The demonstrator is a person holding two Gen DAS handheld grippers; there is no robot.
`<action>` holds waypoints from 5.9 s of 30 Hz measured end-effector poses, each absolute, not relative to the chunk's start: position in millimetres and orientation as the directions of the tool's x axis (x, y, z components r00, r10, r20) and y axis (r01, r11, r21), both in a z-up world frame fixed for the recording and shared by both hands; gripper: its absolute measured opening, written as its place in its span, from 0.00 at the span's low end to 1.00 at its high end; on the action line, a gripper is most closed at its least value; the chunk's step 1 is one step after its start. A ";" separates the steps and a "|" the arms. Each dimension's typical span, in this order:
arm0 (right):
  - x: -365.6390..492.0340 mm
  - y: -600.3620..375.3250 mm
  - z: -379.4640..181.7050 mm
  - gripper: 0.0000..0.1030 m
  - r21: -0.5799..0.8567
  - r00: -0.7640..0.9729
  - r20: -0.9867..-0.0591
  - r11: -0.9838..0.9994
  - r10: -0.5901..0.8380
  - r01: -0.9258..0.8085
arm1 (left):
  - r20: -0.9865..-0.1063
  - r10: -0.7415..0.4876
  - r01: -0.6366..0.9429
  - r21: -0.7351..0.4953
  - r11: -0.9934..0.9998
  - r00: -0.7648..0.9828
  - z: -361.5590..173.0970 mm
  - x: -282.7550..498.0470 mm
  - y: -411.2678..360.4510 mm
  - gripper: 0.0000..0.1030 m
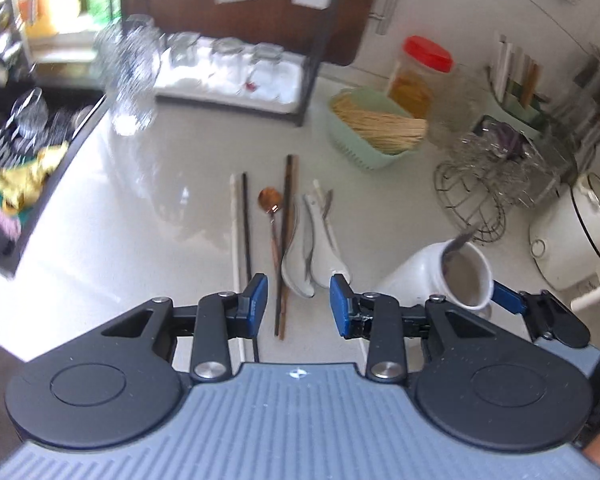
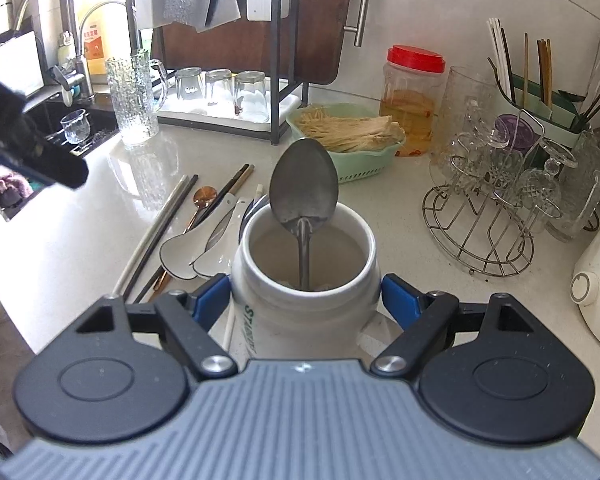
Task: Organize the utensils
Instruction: 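Open the left tool to release the spoon and withdraw, then lower the left tool onto the white ceramic spoon and close on it, then lift the white ceramic spoon with the left tool and lower it into the mug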
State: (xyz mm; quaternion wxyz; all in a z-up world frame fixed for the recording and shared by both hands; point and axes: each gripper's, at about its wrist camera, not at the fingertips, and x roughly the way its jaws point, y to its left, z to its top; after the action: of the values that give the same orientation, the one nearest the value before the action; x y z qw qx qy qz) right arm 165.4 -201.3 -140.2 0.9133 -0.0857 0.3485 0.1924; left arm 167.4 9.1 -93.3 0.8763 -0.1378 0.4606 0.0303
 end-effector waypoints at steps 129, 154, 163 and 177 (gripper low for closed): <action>163.8 -165.0 -141.8 0.84 -0.090 0.703 -0.689 0.943 0.174 -0.322 | -0.588 -0.431 0.180 -0.437 0.881 0.684 -46.9 229.9 16.9 0.04; 165.0 -166.2 -143.3 0.84 -0.083 0.711 -0.673 0.934 0.204 -0.347 | -0.671 -0.422 0.194 -0.390 0.900 0.610 -60.9 241.0 -26.8 0.05; 166.3 -165.0 -144.0 0.84 -0.081 0.714 -0.669 0.935 0.206 -0.345 | -0.765 -0.450 0.216 -0.396 0.893 0.460 -58.4 250.2 -28.5 0.05; 166.1 -166.3 -144.7 0.83 -0.078 0.719 -0.661 0.933 0.216 -0.351 | -0.883 -0.393 0.335 -0.299 0.893 0.259 -60.5 279.6 -70.2 0.05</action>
State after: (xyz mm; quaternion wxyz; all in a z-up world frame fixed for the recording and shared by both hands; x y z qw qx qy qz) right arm 166.1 -166.3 -144.7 0.9218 -0.0991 0.3418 0.1537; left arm 279.6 -70.2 -60.5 0.7929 -0.0256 0.5640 -0.2294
